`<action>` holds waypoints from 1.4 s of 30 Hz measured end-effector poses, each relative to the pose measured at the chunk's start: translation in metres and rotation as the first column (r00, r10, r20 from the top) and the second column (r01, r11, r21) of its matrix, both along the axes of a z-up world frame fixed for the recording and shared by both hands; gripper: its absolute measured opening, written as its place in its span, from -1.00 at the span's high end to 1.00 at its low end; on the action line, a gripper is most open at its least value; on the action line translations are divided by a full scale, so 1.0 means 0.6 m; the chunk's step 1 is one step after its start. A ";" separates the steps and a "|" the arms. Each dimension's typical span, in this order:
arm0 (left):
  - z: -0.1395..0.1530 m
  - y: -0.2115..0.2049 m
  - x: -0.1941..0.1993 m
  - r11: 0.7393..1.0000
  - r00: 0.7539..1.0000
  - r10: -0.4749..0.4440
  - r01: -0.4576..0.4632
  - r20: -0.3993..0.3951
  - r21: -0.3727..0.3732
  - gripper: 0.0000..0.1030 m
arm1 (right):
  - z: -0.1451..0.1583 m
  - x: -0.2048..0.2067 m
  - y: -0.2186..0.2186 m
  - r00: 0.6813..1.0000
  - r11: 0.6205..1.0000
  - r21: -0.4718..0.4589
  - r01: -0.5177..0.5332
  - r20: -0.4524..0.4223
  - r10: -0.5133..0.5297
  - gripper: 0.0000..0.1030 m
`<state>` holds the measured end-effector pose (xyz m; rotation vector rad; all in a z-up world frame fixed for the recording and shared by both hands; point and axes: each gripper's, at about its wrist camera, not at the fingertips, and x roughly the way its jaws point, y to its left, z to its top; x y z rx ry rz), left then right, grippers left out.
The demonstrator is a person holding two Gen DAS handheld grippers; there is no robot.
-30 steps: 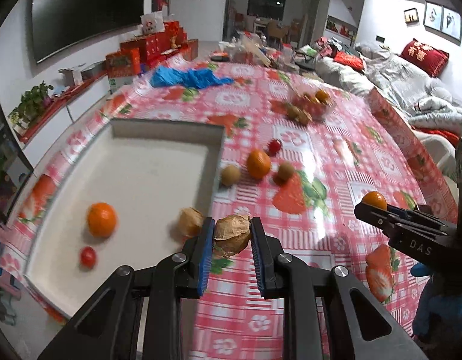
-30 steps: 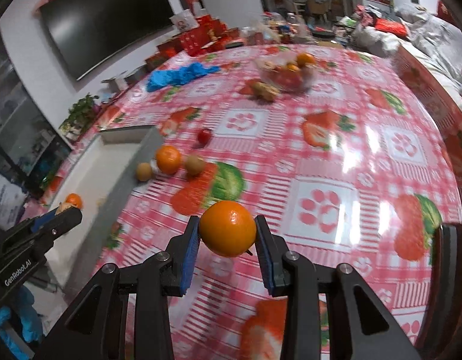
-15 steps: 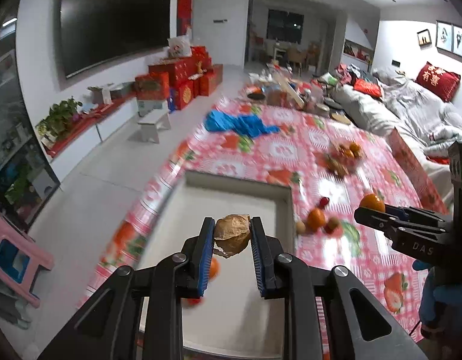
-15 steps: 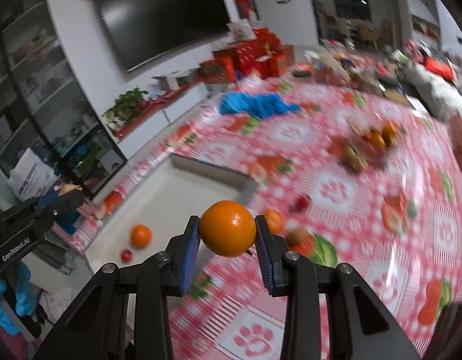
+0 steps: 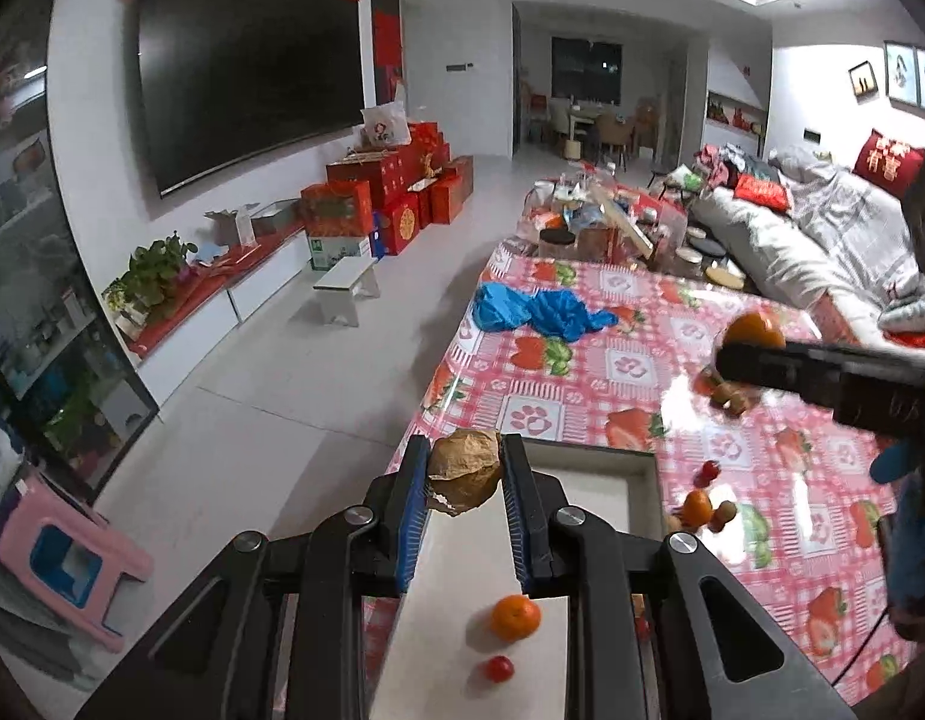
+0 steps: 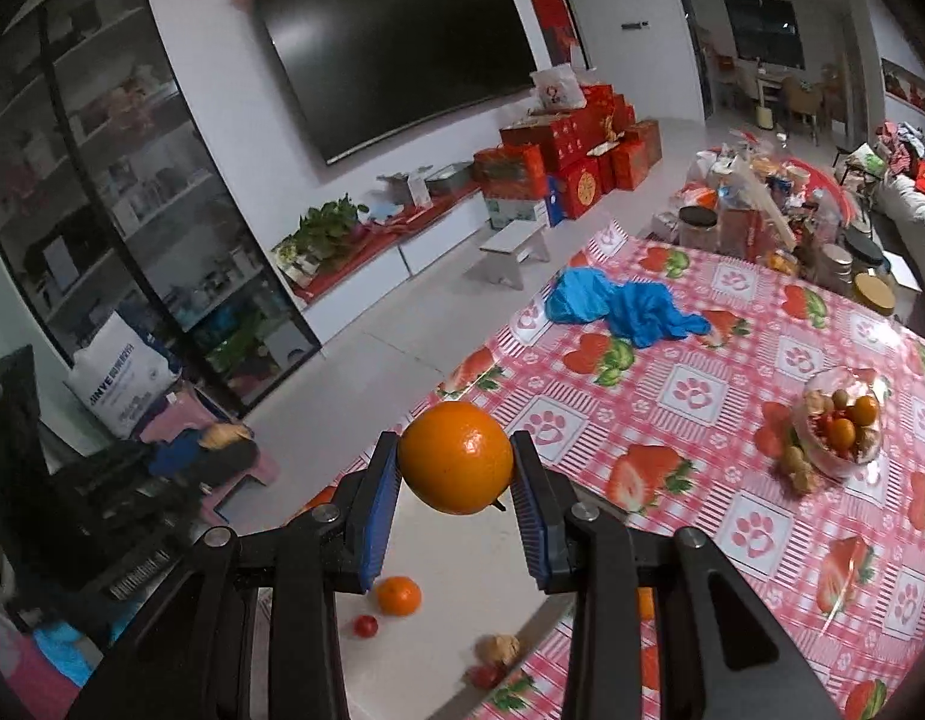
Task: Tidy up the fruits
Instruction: 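Carry the walnut with the left gripper while the right gripper carries the orange over the tray, then open the left gripper to drop the walnut while the right gripper drops the orange into the tray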
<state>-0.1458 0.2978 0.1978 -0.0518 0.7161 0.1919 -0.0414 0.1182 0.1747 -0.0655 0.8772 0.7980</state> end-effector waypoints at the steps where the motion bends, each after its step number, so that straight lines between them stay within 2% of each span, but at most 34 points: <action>1: -0.015 0.001 0.012 1.000 1.000 0.003 -0.003 -0.017 0.000 0.51 | -0.013 0.003 0.009 1.000 1.000 -0.016 -0.004 -0.014 0.004 0.23; 3: -0.041 0.003 0.020 1.000 0.999 0.009 -0.010 -0.047 -0.016 0.51 | -0.053 0.006 0.023 0.999 0.998 -0.061 -0.013 -0.050 0.010 0.24; 8: -0.146 -0.004 0.042 0.998 0.985 0.022 -0.033 -0.170 -0.058 0.51 | -0.174 0.012 0.030 0.987 0.983 -0.180 -0.033 -0.161 0.003 0.24; 10: -0.189 -0.005 0.045 0.994 0.975 0.020 -0.042 -0.221 -0.096 0.51 | -0.211 0.013 0.029 0.980 0.976 -0.214 -0.040 -0.199 -0.003 0.24; 13: -0.224 -0.011 0.047 0.993 0.965 0.014 -0.045 -0.262 -0.111 0.51 | -0.246 0.011 0.023 0.973 0.967 -0.248 -0.051 -0.229 -0.008 0.24; 18: -0.263 -0.022 0.049 0.991 0.951 0.009 -0.049 -0.309 -0.121 0.51 | -0.272 0.004 0.024 0.970 0.957 -0.279 -0.074 -0.243 0.004 0.24; 25: -0.267 -0.026 0.046 0.993 0.953 0.012 -0.047 -0.302 -0.106 0.51 | -0.277 -0.004 0.031 0.966 0.953 -0.289 -0.090 -0.260 0.012 0.21; 27: -0.266 -0.026 0.046 0.994 0.953 0.013 -0.046 -0.301 -0.104 0.50 | -0.275 -0.004 0.031 0.963 0.957 -0.274 -0.093 -0.270 0.017 -0.08; 28: -0.267 -0.026 0.046 0.994 0.953 0.012 -0.046 -0.302 -0.103 0.50 | -0.272 -0.003 0.030 0.964 0.959 -0.271 -0.086 -0.265 0.011 -0.31; 29: -0.267 -0.024 0.049 0.994 0.953 0.013 -0.046 -0.304 -0.100 0.50 | -0.269 -0.001 0.027 0.966 0.959 -0.272 -0.076 -0.257 0.003 -0.36; 30: -0.267 -0.024 0.048 0.995 0.952 0.025 -0.054 -0.305 -0.086 0.40 | -0.267 0.000 0.025 0.967 0.960 -0.272 -0.069 -0.255 -0.002 -0.36; 31: -0.266 -0.022 0.049 0.995 0.950 0.041 -0.065 -0.308 -0.071 0.07 | -0.265 0.003 0.021 0.966 0.961 -0.269 -0.063 -0.258 -0.009 -0.38; 32: -0.266 -0.018 0.047 0.995 0.948 0.076 -0.093 -0.310 -0.040 -0.15 | -0.262 0.006 0.013 0.963 0.966 -0.255 -0.052 -0.268 -0.019 -0.49; 33: -0.265 -0.014 0.045 0.993 0.946 0.101 -0.114 -0.307 -0.023 -0.52 | -0.259 0.008 0.008 0.961 0.970 -0.237 -0.047 -0.274 -0.021 -0.58; 34: -0.263 -0.011 0.041 0.992 0.949 0.105 -0.119 -0.298 -0.029 -0.63 | -0.255 0.010 0.003 0.961 0.974 -0.222 -0.042 -0.277 -0.022 -0.59; 37: -0.258 -0.008 0.034 0.991 0.951 0.086 -0.114 -0.296 -0.076 -0.63 | -0.235 0.012 -0.016 0.972 0.975 -0.224 -0.003 -0.232 -0.050 -0.61; 42: -0.234 -0.027 0.034 0.995 0.960 0.066 -0.084 -0.273 -0.054 -0.63 | -0.210 0.022 -0.074 0.981 0.971 -0.222 0.088 -0.148 -0.123 -0.66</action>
